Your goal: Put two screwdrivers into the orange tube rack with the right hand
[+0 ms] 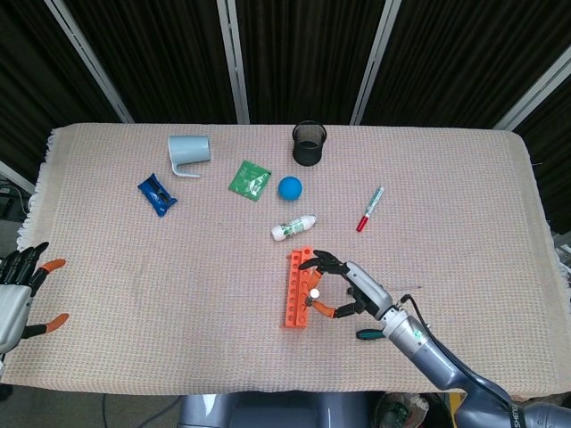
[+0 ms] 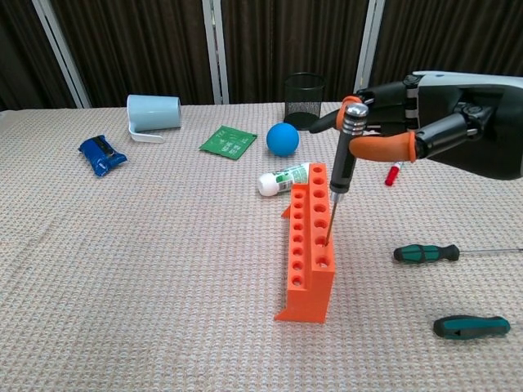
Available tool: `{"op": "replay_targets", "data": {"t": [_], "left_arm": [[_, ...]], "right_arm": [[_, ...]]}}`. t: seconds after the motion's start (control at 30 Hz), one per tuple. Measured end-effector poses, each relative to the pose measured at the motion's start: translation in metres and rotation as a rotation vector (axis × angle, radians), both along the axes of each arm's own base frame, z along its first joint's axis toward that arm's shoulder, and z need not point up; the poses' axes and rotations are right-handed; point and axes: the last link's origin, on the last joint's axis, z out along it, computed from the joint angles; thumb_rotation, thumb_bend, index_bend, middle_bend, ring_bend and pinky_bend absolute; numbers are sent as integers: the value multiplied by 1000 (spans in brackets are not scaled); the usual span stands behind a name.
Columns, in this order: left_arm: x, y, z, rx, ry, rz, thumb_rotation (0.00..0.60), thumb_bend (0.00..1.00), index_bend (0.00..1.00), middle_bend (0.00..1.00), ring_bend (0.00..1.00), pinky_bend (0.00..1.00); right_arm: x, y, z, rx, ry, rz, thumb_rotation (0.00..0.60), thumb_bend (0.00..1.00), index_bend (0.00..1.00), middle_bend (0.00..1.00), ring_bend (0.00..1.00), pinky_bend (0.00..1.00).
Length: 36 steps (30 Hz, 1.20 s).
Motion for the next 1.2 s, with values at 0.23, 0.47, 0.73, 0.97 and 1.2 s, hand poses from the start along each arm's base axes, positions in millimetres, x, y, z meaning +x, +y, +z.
{"op": "replay_targets", "data": {"t": [0.23,0.47,0.73,0.97,1.2], "left_arm": [[-2,0,0,0,0,3,600,107,214,0,0,0],[-2,0,0,-2,0,4,600,106,215,0,0,0],[-3,-1,1,2,1,8,600,107,214,0,0,0],[-4,-2,1,3,2,12,600,107,215,0,0,0],[-4,-3,2,6,5,15,600,108,214,0,0,0]], "right_arm": [[-3,-1,-8,-47,40,19,600,413,625,232,0,0],[-5,0,-18,-82,87,43,600,407,625,232,0,0],[-3,1,-28,-71,108,88,600,403,627,232,0,0],[-3,0,-33,-73,106,113,600,399,630,232,0,0],[-3,-2,-41,-54,107,120,600,399,631,232,0,0]]}}
